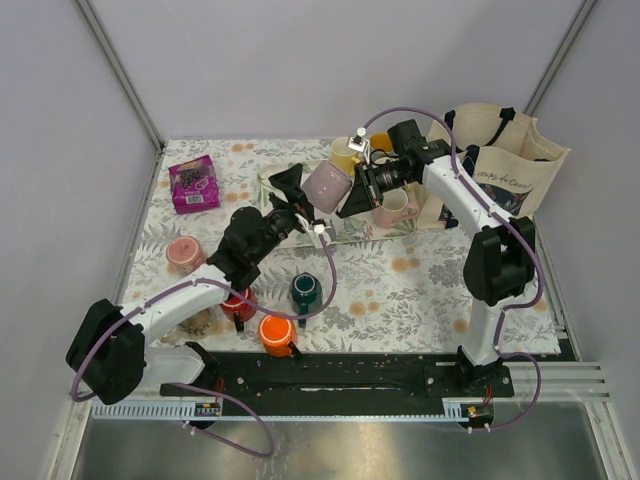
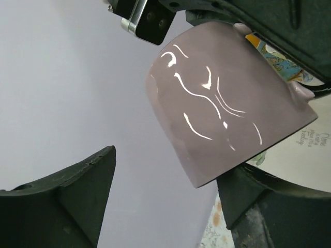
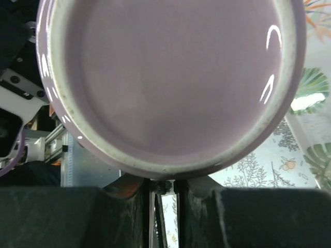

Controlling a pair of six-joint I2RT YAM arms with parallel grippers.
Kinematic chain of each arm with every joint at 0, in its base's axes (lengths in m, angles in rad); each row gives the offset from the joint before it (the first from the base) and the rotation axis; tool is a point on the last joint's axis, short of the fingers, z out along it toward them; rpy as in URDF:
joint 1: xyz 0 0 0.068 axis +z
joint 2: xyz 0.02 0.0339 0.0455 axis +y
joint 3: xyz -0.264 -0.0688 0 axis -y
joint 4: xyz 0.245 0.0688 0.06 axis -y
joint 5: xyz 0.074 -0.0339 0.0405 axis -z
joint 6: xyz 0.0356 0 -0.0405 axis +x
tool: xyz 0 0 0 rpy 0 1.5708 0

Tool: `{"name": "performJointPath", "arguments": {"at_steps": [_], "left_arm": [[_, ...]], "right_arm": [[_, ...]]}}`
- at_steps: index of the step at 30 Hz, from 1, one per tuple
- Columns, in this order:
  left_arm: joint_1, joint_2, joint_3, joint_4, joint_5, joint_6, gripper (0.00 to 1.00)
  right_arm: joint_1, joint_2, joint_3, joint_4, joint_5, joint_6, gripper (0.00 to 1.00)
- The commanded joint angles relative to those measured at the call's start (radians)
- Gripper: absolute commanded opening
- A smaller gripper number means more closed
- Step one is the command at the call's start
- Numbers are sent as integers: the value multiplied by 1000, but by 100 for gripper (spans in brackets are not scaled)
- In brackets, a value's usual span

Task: Turn the mug right side up
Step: Turn over the cup at the center of the board.

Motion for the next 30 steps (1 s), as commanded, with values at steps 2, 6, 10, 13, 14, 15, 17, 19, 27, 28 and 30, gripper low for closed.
{"name": "performJointPath", "arguments": {"at_steps": [2, 6, 10, 13, 14, 15, 17, 19, 27, 28, 30], "left_arm": [[11, 8, 21, 153, 77, 30, 67], [27, -2, 41, 90, 97, 16, 37], [48, -15, 114, -65, 129, -24, 6], [48, -20, 145, -105, 131, -37, 0], [48, -25, 150, -120, 132, -40, 0], [48, -31, 157, -157, 134, -44, 0], [50, -46, 179, -238, 128, -74, 0], [48, -58, 213, -342, 102, -126, 0], [48, -22, 498, -932, 36, -555, 0], [48, 1, 548, -997, 33, -609, 0], [48, 72, 646, -1143, 14, -761, 0]], "right_arm": [[-6, -15, 54, -125, -133, -76, 0], [-5, -9, 63, -125, -125, -59, 0], [-8, 12, 94, -129, -48, 12, 0], [-6, 20, 115, -134, -23, 33, 7], [-6, 24, 126, -133, -12, 47, 18], [-6, 29, 137, -133, -3, 64, 28], [-8, 32, 154, -131, 4, 75, 42], [-9, 14, 146, -117, 23, 49, 48], [-8, -390, -302, 445, 493, 3, 70], [-2, -450, -375, 525, 520, -43, 73], [38, -572, -492, 590, 580, -172, 76]]}}
